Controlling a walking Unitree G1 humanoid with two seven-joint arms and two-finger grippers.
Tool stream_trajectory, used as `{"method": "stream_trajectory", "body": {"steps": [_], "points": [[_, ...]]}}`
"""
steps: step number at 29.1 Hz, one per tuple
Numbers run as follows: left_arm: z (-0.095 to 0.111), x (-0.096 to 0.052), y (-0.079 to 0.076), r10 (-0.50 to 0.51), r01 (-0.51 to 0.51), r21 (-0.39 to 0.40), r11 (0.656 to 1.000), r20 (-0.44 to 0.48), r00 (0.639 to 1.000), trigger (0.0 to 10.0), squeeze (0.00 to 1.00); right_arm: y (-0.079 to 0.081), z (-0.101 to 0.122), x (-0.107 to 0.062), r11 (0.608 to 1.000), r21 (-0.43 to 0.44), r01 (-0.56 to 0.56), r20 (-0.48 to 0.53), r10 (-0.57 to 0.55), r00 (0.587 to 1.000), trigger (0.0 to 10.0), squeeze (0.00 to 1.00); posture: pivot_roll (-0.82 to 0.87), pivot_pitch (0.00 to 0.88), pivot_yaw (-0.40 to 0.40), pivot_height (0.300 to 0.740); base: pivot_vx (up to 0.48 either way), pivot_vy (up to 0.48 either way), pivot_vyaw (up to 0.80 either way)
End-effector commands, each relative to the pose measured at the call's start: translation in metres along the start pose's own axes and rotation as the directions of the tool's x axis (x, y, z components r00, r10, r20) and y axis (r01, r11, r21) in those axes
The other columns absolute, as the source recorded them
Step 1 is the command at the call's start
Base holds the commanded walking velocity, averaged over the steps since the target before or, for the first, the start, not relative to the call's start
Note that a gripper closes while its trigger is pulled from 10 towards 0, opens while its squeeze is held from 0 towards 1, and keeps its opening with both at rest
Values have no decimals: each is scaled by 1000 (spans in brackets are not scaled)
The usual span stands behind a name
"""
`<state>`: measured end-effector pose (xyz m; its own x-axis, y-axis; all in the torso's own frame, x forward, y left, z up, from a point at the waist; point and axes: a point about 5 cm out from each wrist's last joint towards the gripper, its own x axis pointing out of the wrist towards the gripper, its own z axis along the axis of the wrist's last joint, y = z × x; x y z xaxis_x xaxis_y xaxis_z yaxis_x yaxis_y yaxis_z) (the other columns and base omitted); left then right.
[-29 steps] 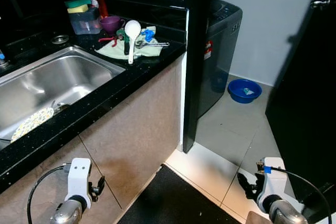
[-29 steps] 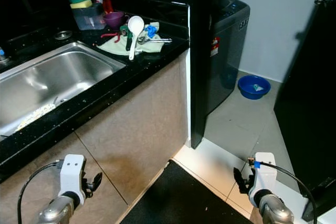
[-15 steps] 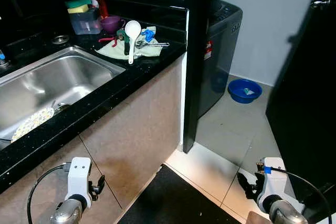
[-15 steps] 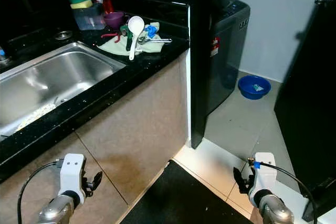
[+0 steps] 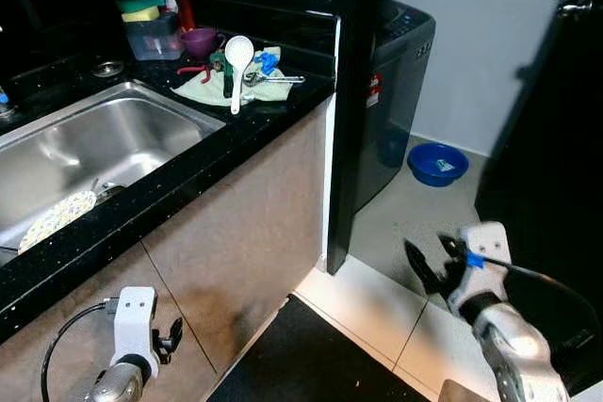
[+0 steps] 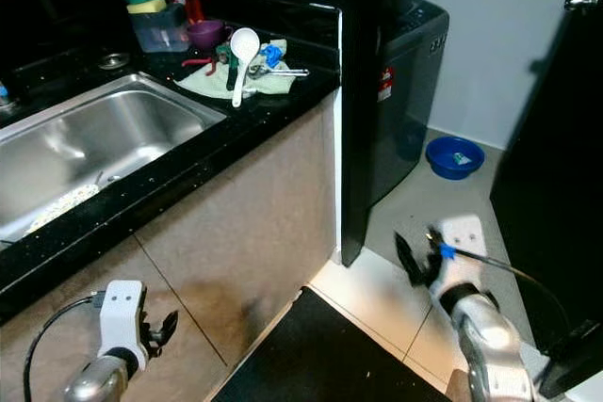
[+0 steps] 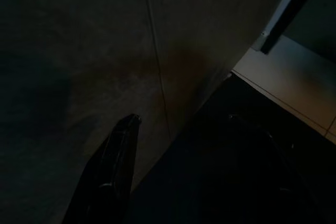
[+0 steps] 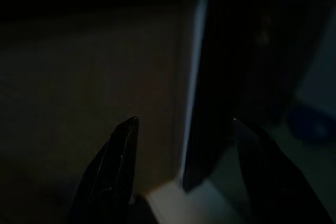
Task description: Kitchen organization
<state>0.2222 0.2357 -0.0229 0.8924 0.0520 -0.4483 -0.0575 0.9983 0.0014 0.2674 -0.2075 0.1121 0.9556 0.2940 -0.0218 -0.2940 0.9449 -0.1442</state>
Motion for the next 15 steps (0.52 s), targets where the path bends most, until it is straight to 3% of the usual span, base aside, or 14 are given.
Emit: {"method": "stream_trajectory", "body": {"steps": [1,4,6,7,9,10,12,14,15], "points": [[-2,-1,4,12,-12,-16,1000,-17,1000,10000,0,8,8,4,999,-29,-31,16,31,999,10000,0,-50,0,50,740,0,0,0],[-3,0,9,34,-35,-22,999,-38,999,10000,0,26,27,12,984,-141,-106,55,114,992,10000,0,-50,0,44,740,0,0,0],[-6,1,13,59,-61,-29,998,-73,996,10000,0,43,32,23,953,-264,-150,22,161,987,10000,0,-53,0,47,740,0,0,0],[-6,1,13,59,-61,-29,998,-73,996,10000,0,43,32,23,953,-264,-150,22,161,987,10000,0,-53,0,47,740,0,0,0],[-7,1,16,69,-72,-30,997,-93,993,10000,0,58,36,31,906,-374,-197,1,213,977,10000,0,-55,0,50,740,0,0,0],[-7,1,16,69,-72,-30,997,-93,993,10000,0,58,36,31,906,-374,-197,1,213,977,10000,0,-55,0,50,740,0,0,0],[-9,2,16,61,-64,-24,998,-106,992,10000,0,77,40,37,780,-582,-233,0,286,958,10000,0,-51,0,49,740,0,0,0],[-9,3,15,58,-61,-23,998,-111,992,10000,0,90,40,38,691,-665,-284,-25,360,933,10000,0,-39,0,39,740,0,0,0],[-9,3,15,58,-61,-23,998,-111,992,10000,0,90,40,38,691,-665,-284,-25,360,933,10000,0,-39,0,39,740,0,0,0]]}}
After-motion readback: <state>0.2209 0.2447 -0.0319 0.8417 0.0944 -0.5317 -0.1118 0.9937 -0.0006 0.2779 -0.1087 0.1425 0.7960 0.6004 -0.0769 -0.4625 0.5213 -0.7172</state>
